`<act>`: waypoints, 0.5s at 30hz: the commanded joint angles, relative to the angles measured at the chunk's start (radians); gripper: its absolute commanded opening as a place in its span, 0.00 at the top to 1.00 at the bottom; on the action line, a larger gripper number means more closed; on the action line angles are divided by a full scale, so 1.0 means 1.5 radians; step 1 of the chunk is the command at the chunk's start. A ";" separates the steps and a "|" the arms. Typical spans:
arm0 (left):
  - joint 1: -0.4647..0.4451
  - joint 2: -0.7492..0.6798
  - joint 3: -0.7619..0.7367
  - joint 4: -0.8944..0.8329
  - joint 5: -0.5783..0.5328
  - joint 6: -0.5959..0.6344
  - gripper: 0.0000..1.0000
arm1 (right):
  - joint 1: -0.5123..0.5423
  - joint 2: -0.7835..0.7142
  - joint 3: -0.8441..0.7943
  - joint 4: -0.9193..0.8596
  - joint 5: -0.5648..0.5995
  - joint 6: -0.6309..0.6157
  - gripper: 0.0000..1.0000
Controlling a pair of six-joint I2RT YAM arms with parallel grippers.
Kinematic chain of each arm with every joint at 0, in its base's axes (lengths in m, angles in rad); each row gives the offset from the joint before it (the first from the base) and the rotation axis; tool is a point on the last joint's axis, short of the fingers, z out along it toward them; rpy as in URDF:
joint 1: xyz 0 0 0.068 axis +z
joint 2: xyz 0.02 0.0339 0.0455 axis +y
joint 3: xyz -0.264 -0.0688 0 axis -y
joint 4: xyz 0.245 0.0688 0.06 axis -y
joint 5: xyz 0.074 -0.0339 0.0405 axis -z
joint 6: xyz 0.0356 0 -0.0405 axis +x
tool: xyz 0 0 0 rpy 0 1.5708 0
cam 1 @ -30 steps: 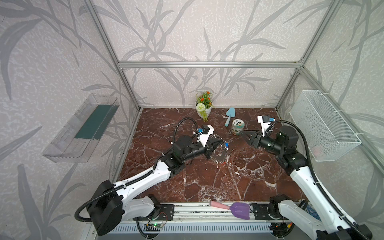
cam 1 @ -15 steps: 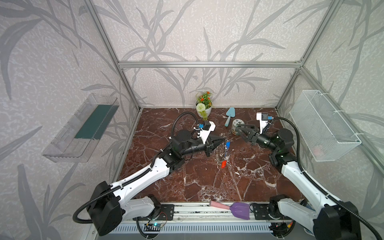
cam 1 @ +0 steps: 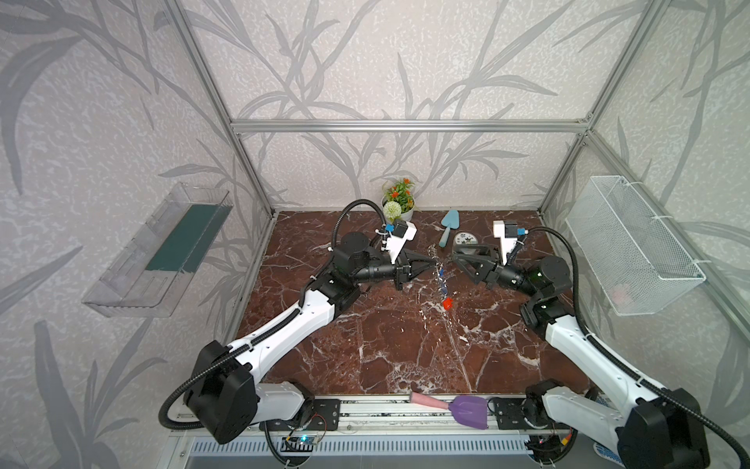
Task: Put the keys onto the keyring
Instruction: 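Move the right gripper back toward the plate held by the left gripper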
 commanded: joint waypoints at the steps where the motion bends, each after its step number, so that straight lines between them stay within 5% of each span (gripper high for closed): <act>1: 0.009 0.008 0.041 0.039 0.072 -0.006 1.00 | 0.033 -0.001 0.030 -0.059 -0.003 -0.066 0.50; 15: 0.020 0.048 0.069 0.111 0.137 -0.068 1.00 | 0.041 0.064 0.074 0.005 -0.035 -0.015 0.72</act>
